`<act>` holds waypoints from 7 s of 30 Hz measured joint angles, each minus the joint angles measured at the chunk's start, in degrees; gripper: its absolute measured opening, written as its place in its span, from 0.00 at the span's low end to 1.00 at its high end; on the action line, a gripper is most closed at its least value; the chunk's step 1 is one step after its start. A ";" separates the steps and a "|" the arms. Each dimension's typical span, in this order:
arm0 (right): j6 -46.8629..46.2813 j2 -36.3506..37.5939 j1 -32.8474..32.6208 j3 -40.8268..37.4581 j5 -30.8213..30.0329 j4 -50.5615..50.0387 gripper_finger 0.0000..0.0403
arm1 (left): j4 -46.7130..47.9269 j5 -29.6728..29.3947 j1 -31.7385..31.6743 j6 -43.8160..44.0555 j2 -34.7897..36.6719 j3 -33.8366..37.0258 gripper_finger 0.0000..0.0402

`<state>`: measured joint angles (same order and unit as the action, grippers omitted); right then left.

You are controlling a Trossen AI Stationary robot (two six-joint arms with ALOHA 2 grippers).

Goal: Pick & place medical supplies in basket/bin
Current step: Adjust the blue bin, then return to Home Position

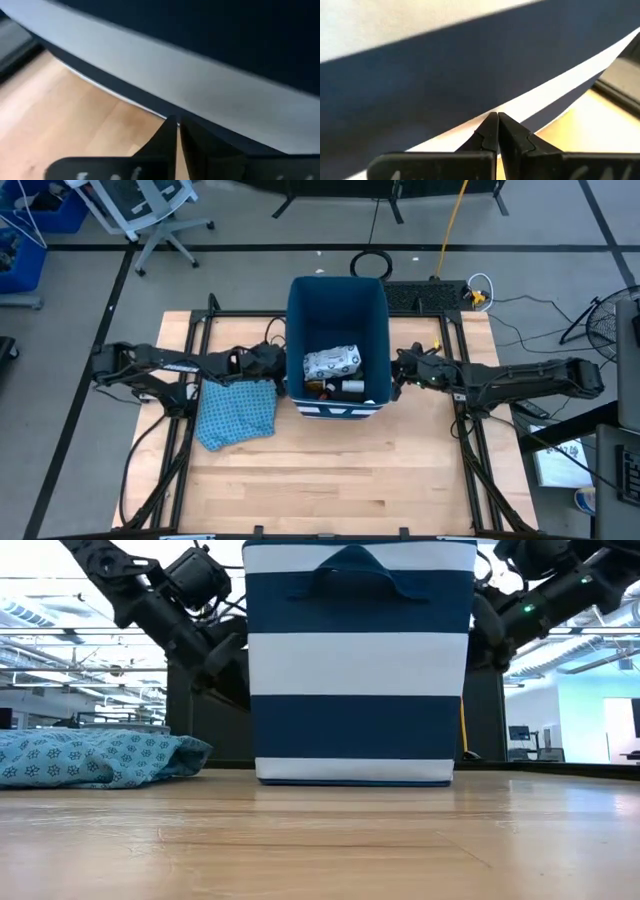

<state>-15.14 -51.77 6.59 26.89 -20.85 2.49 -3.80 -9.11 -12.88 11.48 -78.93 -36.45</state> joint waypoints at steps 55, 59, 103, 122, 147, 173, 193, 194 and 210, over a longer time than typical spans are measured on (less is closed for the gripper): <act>17.99 51.69 -4.35 -23.64 13.59 4.05 0.00 | 4.01 15.60 10.81 -27.92 78.59 35.08 0.00; 17.38 51.69 -4.35 -23.64 13.63 4.12 0.00 | 4.08 15.36 10.81 -27.11 78.52 35.08 0.00; 18.67 51.61 -4.33 -26.07 13.46 10.61 0.00 | 0.26 11.98 13.48 -22.45 69.98 35.19 0.00; 18.89 51.59 -4.33 -26.05 13.46 11.42 0.00 | 4.16 9.34 16.12 -23.89 78.66 35.08 0.00; 18.88 51.56 -4.33 -26.05 13.40 11.40 0.00 | 3.73 10.13 16.12 -17.44 78.57 35.10 0.09; 18.86 51.54 -4.33 -26.05 13.43 11.40 0.00 | 3.59 10.20 16.12 -17.17 78.57 35.10 0.09; 18.86 51.53 -4.33 -26.05 13.43 11.40 0.00 | 3.57 10.24 16.12 -17.20 78.57 35.12 0.09; 18.86 51.54 -4.33 -26.05 13.43 11.40 0.00 | 3.57 10.24 16.12 -17.20 78.57 35.10 0.09; 18.86 51.52 -4.33 -26.05 13.43 11.40 0.00 | 3.59 10.24 16.14 -17.20 78.57 35.11 0.09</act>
<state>3.73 -0.25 2.26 0.84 -7.42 13.89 -0.22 1.13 3.26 -5.72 -0.36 -1.34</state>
